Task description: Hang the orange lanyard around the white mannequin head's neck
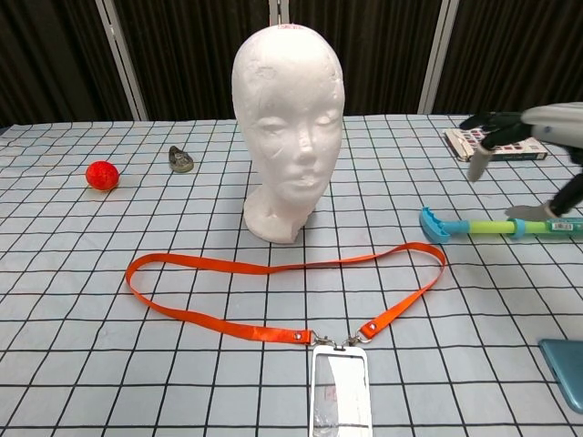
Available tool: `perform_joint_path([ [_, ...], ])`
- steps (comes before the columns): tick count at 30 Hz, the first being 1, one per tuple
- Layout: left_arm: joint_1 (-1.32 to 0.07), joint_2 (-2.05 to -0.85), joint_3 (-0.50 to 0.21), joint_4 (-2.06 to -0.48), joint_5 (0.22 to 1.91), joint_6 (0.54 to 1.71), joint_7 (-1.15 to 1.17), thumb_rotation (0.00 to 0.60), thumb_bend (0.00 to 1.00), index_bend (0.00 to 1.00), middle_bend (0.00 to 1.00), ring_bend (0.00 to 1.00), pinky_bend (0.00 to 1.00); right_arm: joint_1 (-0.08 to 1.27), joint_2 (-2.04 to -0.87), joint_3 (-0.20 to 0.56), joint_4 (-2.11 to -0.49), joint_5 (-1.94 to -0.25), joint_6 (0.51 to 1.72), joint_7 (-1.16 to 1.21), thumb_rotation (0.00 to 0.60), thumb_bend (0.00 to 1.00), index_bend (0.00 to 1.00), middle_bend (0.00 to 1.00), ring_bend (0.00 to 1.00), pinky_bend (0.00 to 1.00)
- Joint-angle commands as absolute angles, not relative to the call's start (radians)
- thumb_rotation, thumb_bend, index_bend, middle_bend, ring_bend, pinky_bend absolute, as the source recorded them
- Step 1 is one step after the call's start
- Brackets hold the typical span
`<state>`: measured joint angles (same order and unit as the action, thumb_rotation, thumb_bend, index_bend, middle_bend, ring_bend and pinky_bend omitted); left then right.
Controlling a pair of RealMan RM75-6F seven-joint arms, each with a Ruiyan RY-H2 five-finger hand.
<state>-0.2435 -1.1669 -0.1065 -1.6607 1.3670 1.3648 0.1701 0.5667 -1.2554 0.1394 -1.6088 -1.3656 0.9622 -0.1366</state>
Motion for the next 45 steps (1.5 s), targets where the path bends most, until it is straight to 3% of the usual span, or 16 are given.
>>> perform_joint_path([
  [1, -0.249, -1.172, -0.111, -1.651, 1.354, 1.354, 0.167, 0.6, 0.0, 0.0, 0.0, 0.0, 0.0, 0.641, -1.358, 0.177, -1.547, -1.27, 0.881, -0.245, 0.6, 0.28, 0.43, 0.0, 0.0, 0.0],
  [19, -0.263, -1.182, -0.119, -1.621, 1.317, 1.316, 0.153, 0.6, 0.0, 0.0, 0.0, 0.0, 0.0, 0.74, -1.591, 0.166, -1.36, -1.091, 0.848, -0.433, 0.6, 0.3, 0.48, 0.0, 0.0, 0.0],
  [45, -0.264, -1.181, -0.114, -1.621, 1.318, 1.312, 0.143, 0.6, 0.0, 0.0, 0.0, 0.0, 0.0, 0.755, -1.635, 0.132, -1.306, -1.053, 0.853, -0.456, 0.6, 0.36, 0.54, 0.0, 0.0, 0.0],
])
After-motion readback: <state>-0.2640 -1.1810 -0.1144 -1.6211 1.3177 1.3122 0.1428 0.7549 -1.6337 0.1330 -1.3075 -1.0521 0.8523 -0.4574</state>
